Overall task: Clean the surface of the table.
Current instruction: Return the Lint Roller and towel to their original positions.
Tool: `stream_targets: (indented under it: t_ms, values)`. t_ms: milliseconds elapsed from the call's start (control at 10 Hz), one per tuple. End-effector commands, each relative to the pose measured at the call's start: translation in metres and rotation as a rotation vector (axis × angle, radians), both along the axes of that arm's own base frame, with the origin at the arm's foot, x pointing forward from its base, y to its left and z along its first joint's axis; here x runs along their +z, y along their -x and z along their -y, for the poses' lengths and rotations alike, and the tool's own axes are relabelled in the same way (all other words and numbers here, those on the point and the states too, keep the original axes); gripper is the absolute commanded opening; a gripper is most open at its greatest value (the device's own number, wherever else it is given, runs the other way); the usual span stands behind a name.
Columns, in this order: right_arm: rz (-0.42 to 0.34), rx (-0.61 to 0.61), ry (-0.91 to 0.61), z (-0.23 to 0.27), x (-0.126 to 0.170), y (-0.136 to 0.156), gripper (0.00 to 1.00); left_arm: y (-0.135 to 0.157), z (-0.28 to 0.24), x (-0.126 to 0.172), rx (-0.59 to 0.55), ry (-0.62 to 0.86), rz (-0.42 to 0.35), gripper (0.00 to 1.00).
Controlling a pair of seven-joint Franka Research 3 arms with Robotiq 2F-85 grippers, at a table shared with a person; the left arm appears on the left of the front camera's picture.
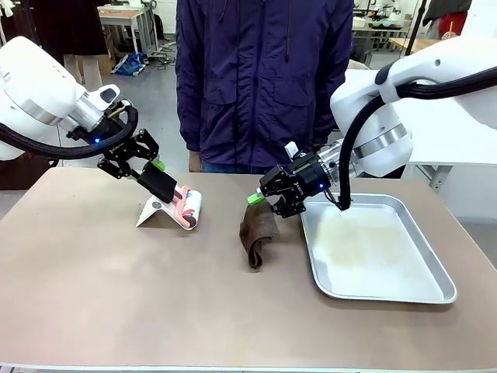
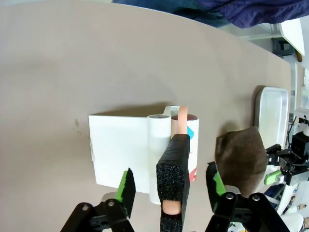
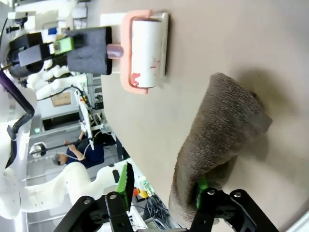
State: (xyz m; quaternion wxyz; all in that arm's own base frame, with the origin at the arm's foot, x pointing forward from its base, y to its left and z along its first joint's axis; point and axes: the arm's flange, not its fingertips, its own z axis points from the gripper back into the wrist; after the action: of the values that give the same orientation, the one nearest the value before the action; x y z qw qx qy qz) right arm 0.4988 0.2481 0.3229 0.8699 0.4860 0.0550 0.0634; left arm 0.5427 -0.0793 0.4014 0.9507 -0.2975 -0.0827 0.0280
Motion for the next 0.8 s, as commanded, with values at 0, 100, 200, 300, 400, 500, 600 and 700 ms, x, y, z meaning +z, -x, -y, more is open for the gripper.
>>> stream_targets:
  t_ms: [0,100,200,300,400,500,600,700]
  values:
    - [-0.017,-0.035,0.100,0.000,0.007,0.001,0.95,0.005,-0.004,0.002,-0.004,-0.011,0.026,1.00]
    - [-0.006,-0.062,0.157,0.000,0.010,0.003,1.00,0.006,-0.008,0.007,-0.001,-0.019,0.034,1.00]
    - [0.019,-0.077,0.204,-0.002,0.014,0.006,1.00,0.009,-0.013,0.014,0.004,-0.024,0.035,1.00]
    - [0.040,-0.093,0.266,-0.005,0.019,0.007,1.00,0.014,-0.021,0.022,0.016,-0.039,0.036,1.00]
    - [0.050,-0.123,0.334,-0.005,0.025,0.009,1.00,0.021,-0.029,0.033,0.030,-0.043,0.052,1.00]
    - [0.091,-0.154,0.412,-0.005,0.033,0.010,1.00,0.031,-0.038,0.044,0.043,-0.044,0.074,1.00]
    - [0.131,-0.182,0.463,-0.005,0.040,0.012,1.00,0.039,-0.043,0.053,0.056,-0.044,0.086,1.00]
    - [0.189,-0.206,0.477,-0.005,0.048,0.013,1.00,0.047,-0.048,0.061,0.067,-0.039,0.098,1.00]
